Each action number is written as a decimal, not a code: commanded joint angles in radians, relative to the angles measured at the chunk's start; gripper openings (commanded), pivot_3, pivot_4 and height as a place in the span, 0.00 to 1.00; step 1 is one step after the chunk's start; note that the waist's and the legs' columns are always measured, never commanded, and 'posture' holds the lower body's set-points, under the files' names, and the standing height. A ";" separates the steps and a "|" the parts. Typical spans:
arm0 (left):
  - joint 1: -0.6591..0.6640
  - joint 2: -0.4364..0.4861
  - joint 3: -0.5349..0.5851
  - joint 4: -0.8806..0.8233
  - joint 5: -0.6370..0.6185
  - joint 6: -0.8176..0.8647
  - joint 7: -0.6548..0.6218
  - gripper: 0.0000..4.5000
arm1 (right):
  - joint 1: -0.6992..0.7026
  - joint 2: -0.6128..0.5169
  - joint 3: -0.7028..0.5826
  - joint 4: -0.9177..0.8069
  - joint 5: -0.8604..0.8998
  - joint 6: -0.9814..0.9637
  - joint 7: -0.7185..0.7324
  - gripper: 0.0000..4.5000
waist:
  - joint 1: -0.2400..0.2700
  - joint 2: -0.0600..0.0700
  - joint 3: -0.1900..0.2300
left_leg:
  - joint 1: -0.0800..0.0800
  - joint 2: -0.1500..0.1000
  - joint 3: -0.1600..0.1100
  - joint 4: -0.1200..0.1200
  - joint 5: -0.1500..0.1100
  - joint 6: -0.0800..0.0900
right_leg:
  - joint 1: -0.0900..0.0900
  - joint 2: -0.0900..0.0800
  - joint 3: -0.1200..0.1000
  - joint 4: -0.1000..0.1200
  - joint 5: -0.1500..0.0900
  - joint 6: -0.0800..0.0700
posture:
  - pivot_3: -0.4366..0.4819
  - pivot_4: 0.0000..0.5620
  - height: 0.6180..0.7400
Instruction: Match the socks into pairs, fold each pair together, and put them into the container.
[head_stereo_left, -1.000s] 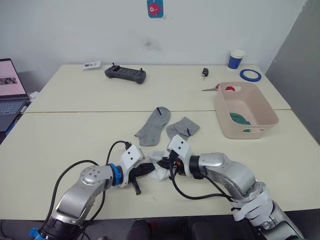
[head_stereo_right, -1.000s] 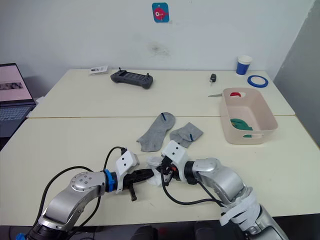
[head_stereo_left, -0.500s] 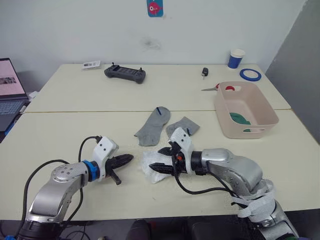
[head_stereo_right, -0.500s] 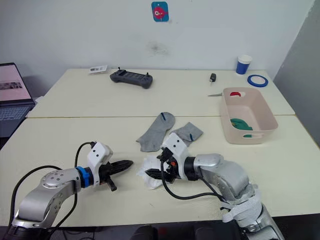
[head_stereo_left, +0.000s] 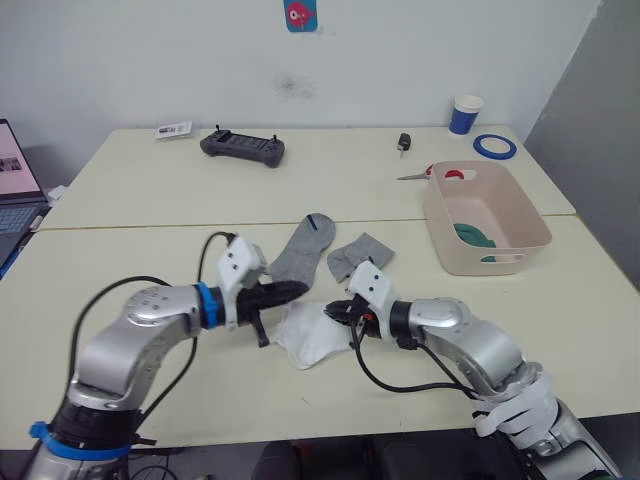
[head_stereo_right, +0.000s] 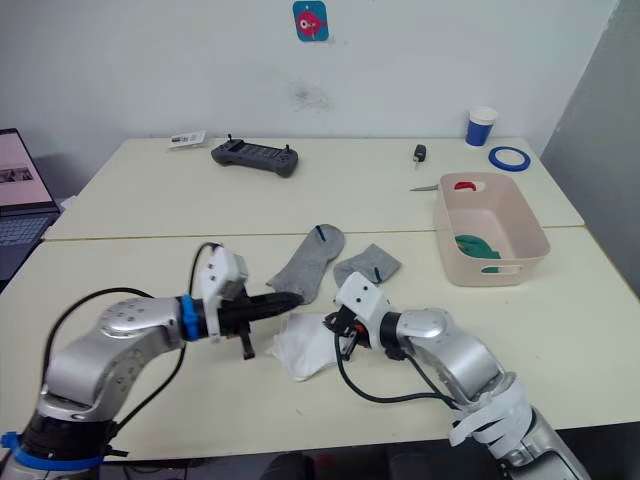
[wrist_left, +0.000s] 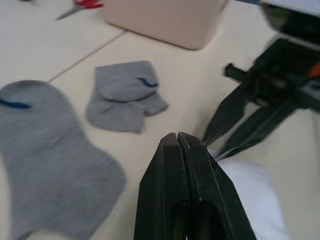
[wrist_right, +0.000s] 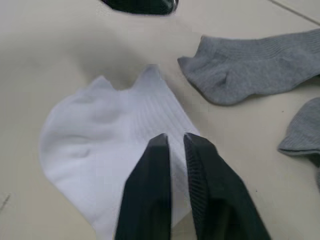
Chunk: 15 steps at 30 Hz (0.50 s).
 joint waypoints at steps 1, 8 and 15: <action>0.000 -0.024 -0.076 0.039 0.068 -0.045 0.019 0.00 | -0.010 0.017 0.033 0.024 -0.059 -0.073 -0.004 0.01 | -0.001 0.000 0.000 | 0.000 0.000 0.000 0.000 0.000 0.000 | 0.000 0.000 0.000 0.000 0.000 0.000 | 0.48 0.27 1.00; -0.003 -0.038 -0.194 0.259 0.274 -0.186 0.074 0.00 | -0.006 0.029 0.055 0.088 -0.137 -0.125 0.002 0.01 | 0.000 0.000 0.000 | 0.000 0.000 0.000 0.000 0.000 0.000 | 0.000 0.000 0.000 0.001 0.000 0.000 | 0.48 0.27 1.00; 0.031 -0.073 -0.141 0.284 0.250 -0.242 0.077 0.00 | 0.056 0.002 0.011 0.129 -0.165 -0.233 0.020 0.01 | -0.001 0.000 0.000 | 0.002 0.000 0.000 0.000 0.000 0.000 | 0.001 0.000 0.000 0.001 0.000 0.000 | 0.48 0.27 1.00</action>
